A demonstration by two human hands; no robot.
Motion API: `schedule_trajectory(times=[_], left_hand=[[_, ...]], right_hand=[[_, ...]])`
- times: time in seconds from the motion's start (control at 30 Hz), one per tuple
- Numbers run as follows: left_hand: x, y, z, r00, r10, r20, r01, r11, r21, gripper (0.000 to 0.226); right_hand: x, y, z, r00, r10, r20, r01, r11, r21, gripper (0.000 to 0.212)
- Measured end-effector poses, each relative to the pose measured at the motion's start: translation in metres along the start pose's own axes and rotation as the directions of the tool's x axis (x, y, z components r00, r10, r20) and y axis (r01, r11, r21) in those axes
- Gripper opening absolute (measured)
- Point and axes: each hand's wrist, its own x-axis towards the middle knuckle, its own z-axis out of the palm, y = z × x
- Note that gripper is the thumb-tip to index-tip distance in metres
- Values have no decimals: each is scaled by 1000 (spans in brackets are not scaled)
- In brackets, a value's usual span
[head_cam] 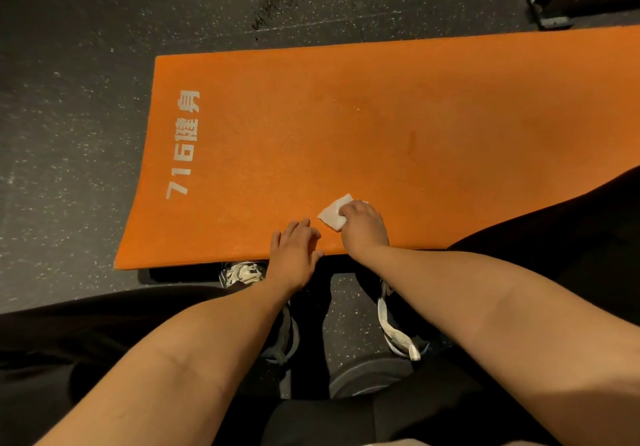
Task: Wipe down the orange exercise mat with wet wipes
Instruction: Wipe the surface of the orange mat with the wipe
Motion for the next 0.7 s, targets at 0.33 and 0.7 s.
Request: schedule_trajectory(times=[0.33, 0.7], left_hand=[[4, 4, -3, 998, 22, -58, -17, 997, 77, 9], [18, 7, -36, 967, -185, -174, 155, 973, -172, 11]], right_hand=[[-8, -8, 4, 998, -20, 64, 16, 998, 56, 43], [13, -44, -3, 993, 29, 111, -57, 964, 261, 40]])
